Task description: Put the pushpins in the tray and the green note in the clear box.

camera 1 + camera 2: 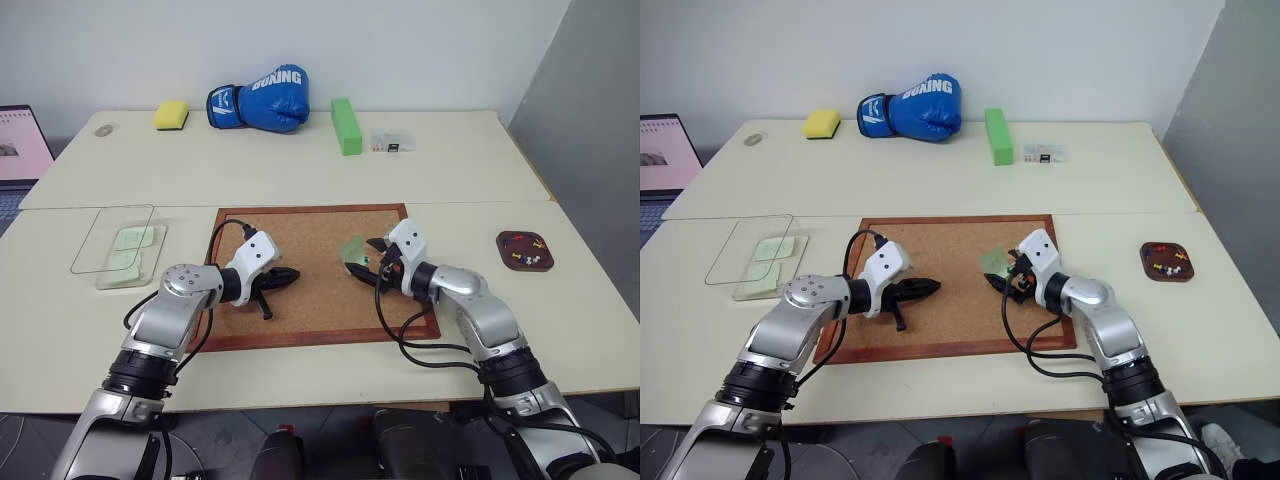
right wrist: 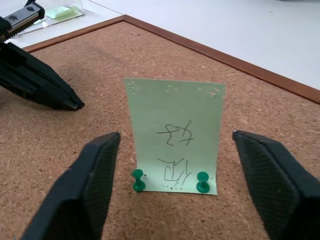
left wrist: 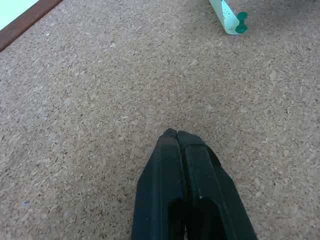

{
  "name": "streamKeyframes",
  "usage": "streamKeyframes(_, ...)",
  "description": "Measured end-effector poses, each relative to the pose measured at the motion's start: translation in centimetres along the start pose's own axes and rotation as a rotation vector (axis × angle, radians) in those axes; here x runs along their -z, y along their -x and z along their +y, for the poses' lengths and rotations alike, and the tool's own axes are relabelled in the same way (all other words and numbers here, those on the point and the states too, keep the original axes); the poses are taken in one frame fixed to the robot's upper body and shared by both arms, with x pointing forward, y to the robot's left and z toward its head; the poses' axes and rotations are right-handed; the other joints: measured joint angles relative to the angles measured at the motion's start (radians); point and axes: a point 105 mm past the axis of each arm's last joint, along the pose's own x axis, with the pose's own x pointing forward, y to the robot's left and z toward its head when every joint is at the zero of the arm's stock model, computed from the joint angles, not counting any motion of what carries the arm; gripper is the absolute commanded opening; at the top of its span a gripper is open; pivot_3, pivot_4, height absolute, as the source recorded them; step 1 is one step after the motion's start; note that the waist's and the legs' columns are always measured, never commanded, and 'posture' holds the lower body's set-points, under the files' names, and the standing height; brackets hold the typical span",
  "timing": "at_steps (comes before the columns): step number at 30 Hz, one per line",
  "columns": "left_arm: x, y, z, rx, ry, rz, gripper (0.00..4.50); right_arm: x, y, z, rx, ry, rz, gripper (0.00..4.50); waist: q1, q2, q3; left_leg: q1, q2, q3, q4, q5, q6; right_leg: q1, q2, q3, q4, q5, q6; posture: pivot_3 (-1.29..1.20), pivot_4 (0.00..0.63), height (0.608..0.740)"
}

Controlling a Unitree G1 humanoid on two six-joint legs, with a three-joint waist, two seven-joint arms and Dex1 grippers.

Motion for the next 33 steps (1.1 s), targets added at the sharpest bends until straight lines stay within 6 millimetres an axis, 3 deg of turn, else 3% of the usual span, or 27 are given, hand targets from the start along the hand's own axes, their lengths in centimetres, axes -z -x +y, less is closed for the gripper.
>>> streamKeyframes(15,0.0,0.0,0.0,-0.003,0.002,0.0,0.0,1.8,-0.1,-0.9,0.041,-0.004,0.068,0.06,0.0,0.0,0.0,0.0,0.0,0.0,0.0,0.0,0.0,0.0,0.0,0.0,0.001,0.0,0.0,0.0,0.15,0.74)
streamKeyframes(28,0.1,0.0,0.0,-0.007,0.004,0.001,0.0,1.8,-0.4,-1.0,0.048,0.002,0.077,0.06,-0.003,0.0,0.0,0.001,0.0,0.0,0.0,0.0,0.0,0.0,0.0,0.0,0.001,0.0,0.0,0.0,0.15,0.74)
streamKeyframes(33,0.1,0.1,-0.1,-0.006,0.003,0.0,0.0,1.7,-0.3,-1.1,0.046,0.0,0.074,0.85,-0.003,0.0,0.0,0.001,0.0,0.0,0.0,0.0,0.0,0.0,0.0,0.0,0.001,0.0,0.0,0.0,0.15,0.74)
